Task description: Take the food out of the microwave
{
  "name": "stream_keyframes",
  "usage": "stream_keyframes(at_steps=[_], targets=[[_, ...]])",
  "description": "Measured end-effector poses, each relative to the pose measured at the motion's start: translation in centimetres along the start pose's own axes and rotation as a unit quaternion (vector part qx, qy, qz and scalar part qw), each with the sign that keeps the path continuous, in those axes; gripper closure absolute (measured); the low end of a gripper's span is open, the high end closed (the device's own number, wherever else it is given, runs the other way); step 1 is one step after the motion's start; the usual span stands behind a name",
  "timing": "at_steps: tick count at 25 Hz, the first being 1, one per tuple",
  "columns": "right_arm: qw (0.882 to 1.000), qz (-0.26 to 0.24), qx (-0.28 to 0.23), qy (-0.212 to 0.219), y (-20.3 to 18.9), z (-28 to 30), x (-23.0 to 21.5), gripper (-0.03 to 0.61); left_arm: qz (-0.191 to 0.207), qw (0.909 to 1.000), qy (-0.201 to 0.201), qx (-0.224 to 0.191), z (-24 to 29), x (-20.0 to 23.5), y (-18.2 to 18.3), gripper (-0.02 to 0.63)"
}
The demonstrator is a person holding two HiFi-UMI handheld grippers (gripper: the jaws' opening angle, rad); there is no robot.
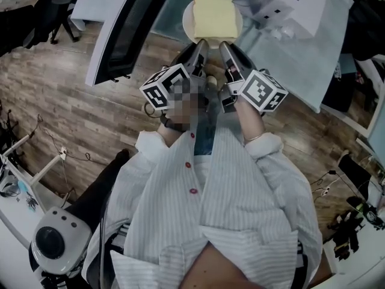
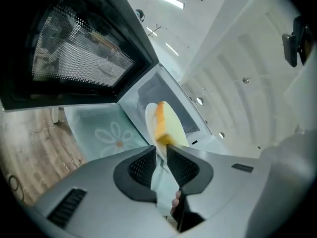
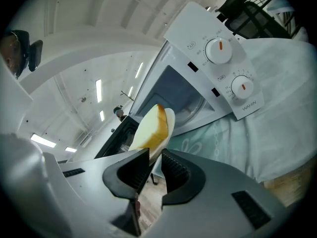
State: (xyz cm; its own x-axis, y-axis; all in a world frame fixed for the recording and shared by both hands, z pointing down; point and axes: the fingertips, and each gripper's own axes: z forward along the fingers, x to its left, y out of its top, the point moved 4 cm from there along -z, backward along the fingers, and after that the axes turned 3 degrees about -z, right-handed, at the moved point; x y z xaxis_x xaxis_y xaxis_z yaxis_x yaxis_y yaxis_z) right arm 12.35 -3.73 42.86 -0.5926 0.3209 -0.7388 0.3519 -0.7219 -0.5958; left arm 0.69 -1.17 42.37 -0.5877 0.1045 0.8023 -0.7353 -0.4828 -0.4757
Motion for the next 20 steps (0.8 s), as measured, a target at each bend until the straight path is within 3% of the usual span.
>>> stream_keyframes(at_steps=[13, 20], targets=[[0.999, 0.013, -0.026, 0.027, 0.9, -3.6, 4.1, 0.486, 0.007, 0.9997, -0.021, -0.011, -4.0, -3.8, 0.8, 0.54], [0.998, -0.01, -0.06, 0.032, 2.3, -3.7, 6.4, 0.489, 0.021, 0.9983, -0.054, -0.009, -4.5, -4.9, 2.5, 0.54]])
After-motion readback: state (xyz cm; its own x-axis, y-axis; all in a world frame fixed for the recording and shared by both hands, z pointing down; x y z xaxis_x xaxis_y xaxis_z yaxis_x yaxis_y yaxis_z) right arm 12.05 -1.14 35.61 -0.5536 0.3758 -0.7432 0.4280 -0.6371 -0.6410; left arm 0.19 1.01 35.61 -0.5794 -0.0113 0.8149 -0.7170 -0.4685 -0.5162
